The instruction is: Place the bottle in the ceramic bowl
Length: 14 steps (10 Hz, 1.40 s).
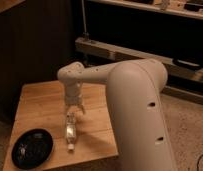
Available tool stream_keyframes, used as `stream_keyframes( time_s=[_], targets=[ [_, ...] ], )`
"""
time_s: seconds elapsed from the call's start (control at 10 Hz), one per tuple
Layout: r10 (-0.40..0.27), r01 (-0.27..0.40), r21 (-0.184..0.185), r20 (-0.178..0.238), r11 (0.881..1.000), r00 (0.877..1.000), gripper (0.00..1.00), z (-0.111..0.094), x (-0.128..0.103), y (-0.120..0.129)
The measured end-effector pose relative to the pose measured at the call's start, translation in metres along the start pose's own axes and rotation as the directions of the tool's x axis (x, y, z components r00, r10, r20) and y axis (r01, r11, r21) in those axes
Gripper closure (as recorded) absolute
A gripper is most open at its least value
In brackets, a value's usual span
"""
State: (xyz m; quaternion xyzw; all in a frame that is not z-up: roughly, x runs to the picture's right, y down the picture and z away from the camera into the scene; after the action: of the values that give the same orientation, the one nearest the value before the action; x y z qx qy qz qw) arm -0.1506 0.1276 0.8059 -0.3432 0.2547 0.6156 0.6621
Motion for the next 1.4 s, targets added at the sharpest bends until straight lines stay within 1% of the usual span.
stream_keyframes(
  time_s=[0.2,0.4,0.7,1.1,1.4],
  targets=[
    [-0.003,0.003,-0.001,-0.002,1.0,1.0,0.35,0.004,0.007,0.007],
    [-0.017,0.017,0.005,-0.004,1.0,1.0,0.35,0.01,0.014,0.018],
    [-0.022,0.022,0.02,0.002,1.0,1.0,0.35,0.021,0.017,0.024],
    [-0.023,0.022,0.038,0.036,0.999,0.999,0.35,0.044,0.02,0.027],
    [-0.015,0.012,0.05,0.051,0.999,0.999,0.36,0.052,0.021,0.029]
  ],
)
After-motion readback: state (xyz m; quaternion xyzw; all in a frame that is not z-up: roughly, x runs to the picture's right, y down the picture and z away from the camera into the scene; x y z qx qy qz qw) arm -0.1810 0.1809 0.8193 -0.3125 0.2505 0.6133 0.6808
